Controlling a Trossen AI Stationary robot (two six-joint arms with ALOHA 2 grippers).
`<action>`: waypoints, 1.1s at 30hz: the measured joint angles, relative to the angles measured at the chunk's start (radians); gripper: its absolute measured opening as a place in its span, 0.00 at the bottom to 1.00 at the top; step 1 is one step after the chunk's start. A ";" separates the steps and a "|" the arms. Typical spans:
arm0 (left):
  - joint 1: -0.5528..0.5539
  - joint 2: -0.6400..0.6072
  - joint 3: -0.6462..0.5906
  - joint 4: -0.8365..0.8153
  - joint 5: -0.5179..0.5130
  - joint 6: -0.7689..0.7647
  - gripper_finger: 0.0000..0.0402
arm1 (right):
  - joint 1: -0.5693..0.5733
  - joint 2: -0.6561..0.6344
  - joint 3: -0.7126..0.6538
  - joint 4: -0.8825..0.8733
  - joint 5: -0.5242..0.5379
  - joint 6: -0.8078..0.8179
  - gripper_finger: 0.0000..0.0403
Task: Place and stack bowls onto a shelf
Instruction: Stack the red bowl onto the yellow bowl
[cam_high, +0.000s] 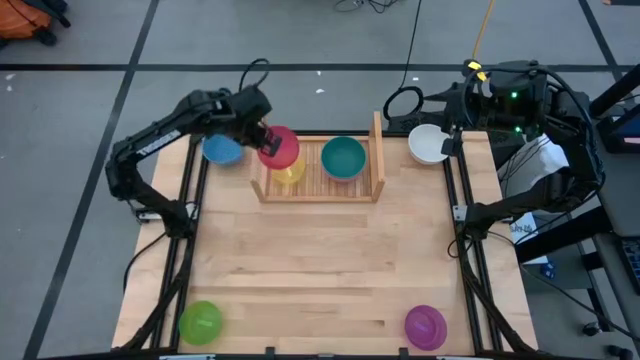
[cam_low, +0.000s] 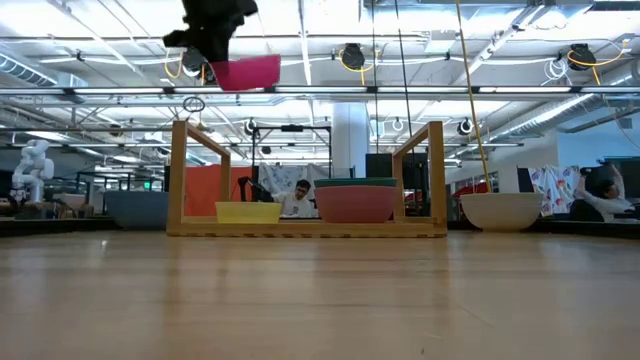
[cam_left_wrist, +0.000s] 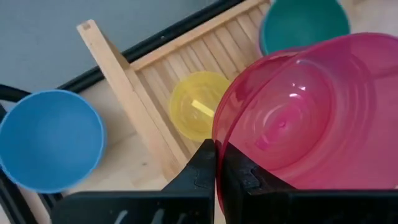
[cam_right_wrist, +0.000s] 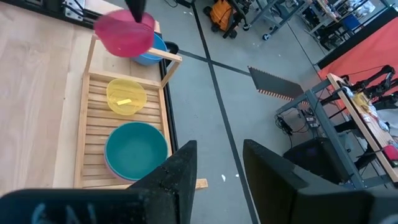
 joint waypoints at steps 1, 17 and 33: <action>0.023 0.015 0.005 0.000 0.019 0.018 0.01 | 0.000 0.000 0.000 0.000 0.000 0.001 0.31; 0.189 0.290 0.024 0.028 0.214 0.261 0.01 | 0.000 0.000 0.000 0.000 0.000 0.023 0.31; 0.214 0.429 0.024 0.035 0.280 0.311 0.01 | 0.000 0.000 0.000 0.000 0.000 0.021 0.31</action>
